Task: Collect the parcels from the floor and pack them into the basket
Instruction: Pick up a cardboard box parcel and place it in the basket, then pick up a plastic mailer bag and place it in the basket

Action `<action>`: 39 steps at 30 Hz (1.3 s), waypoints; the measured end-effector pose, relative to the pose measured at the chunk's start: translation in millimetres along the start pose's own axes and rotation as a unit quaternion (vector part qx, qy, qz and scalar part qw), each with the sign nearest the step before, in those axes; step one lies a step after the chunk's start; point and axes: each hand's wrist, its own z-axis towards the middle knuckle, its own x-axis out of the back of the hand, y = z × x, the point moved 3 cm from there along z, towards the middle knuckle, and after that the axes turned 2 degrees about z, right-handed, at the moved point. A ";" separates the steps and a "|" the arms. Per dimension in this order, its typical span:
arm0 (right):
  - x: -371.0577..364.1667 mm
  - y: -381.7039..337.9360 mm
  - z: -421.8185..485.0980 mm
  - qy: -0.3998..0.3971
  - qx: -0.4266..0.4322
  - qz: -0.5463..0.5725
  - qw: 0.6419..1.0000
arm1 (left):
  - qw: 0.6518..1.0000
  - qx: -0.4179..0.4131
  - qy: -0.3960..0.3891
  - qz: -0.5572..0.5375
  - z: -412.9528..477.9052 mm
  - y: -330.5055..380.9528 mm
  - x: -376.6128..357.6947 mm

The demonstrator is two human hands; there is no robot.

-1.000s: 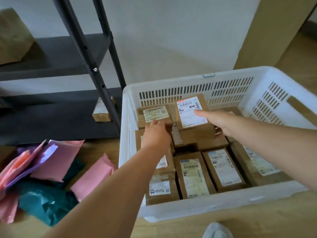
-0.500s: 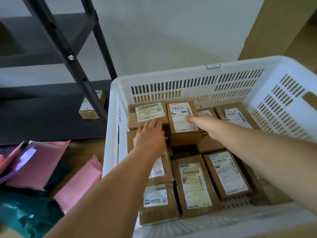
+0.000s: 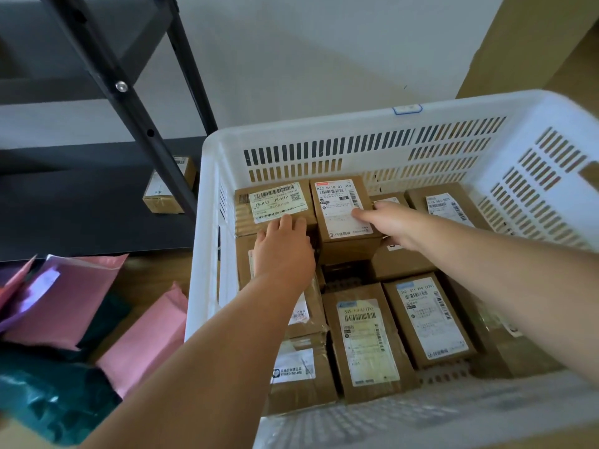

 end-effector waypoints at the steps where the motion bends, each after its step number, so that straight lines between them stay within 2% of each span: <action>1: -2.1 -4.0 -5.9 0.001 0.001 -0.003 1.000 | 1.000 -0.001 -0.001 0.001 -0.1 0.1 -0.6; 5: -8.7 -16.8 -22.0 0.051 0.007 -0.023 0.998 | 1.000 -0.009 -0.008 0.006 -2.9 1.2 -3.5; 10: -9.0 -18.1 -12.2 0.044 -0.001 -0.013 0.999 | 1.000 -0.016 -0.010 0.015 -1.9 0.4 -4.5; 17: -14.1 -23.4 -28.1 0.072 -0.014 -0.040 0.996 | 0.996 0.004 -0.086 -0.001 -4.4 3.9 2.2; 20: -8.4 -33.3 -32.7 0.084 -0.001 -0.065 0.994 | 0.996 0.010 -0.091 -0.001 -4.6 5.6 13.0; 29: -5.6 -80.0 -88.6 0.084 0.085 -0.138 0.983 | 0.999 -0.007 -0.034 -0.006 -39.5 2.4 60.6; 34: -20.9 -106.6 -148.5 0.063 0.133 -0.188 0.971 | 0.999 -0.015 0.031 -0.004 -72.4 -11.8 93.6; 39: -56.3 -133.4 -214.3 0.063 0.203 -0.133 0.968 | 0.996 0.007 0.092 0.007 -110.6 -44.0 120.4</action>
